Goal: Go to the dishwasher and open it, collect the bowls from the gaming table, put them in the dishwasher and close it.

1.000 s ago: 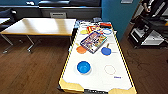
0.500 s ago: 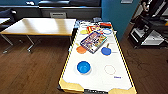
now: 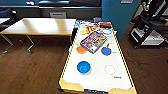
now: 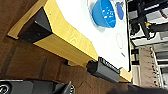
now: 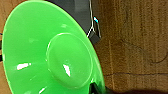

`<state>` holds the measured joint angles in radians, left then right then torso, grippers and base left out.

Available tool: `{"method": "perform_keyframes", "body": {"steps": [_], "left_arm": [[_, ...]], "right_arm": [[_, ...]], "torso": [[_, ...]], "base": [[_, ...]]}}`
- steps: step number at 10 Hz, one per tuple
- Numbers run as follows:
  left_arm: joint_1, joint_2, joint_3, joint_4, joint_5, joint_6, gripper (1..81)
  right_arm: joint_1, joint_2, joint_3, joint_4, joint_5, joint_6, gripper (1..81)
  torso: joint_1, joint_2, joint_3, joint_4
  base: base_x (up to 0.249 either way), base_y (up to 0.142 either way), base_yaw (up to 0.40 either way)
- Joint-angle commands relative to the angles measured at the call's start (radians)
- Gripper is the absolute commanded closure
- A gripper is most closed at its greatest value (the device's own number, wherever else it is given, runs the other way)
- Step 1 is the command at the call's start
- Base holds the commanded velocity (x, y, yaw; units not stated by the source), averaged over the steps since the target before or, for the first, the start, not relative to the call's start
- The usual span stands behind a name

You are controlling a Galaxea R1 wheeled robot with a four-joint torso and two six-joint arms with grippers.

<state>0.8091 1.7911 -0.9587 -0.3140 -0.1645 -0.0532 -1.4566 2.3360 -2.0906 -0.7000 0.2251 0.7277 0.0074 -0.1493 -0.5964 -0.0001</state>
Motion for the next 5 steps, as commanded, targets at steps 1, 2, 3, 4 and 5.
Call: {"method": "perform_keyframes", "body": {"steps": [1, 2, 3, 4, 5], "left_arm": [[-0.196, -0.033, -0.002, -0.063, 0.109, 0.001, 1.0], [-0.27, -0.025, -0.026, -0.092, 0.159, 0.001, 1.0], [-0.348, -0.005, -0.066, -0.146, 0.221, 0.001, 1.0], [-0.418, 0.04, -0.156, -0.213, 0.302, 0.0, 1.0], [-0.471, 0.068, -0.214, -0.252, 0.353, 0.0, 1.0]], "right_arm": [[0.001, -0.008, 0.032, -0.021, -0.044, -0.004, 81.1], [0.006, 0.004, 0.031, -0.023, -0.046, -0.004, 81.1], [0.009, 0.012, 0.032, -0.023, -0.047, -0.004, 81.1], [0.014, 0.021, 0.028, -0.023, -0.05, -0.004, 81.1], [0.014, 0.028, 0.026, -0.023, -0.05, -0.004, 81.1]], "torso": [[0.0, 0.0, 0.0, 0.0], [0.0, 0.0, 0.0, 0.0], [0.0, 0.0, 0.0, 0.0], [0.0, 0.0, 0.0, 0.0], [0.0, 0.0, 0.0, 0.0]], "base": [[0.0, 0.0, 0.0], [0.0, 0.0, 0.0], [0.0, 0.0, 0.0], [0.0, 0.0, 0.0], [0.0, 0.0, 0.0]]}}
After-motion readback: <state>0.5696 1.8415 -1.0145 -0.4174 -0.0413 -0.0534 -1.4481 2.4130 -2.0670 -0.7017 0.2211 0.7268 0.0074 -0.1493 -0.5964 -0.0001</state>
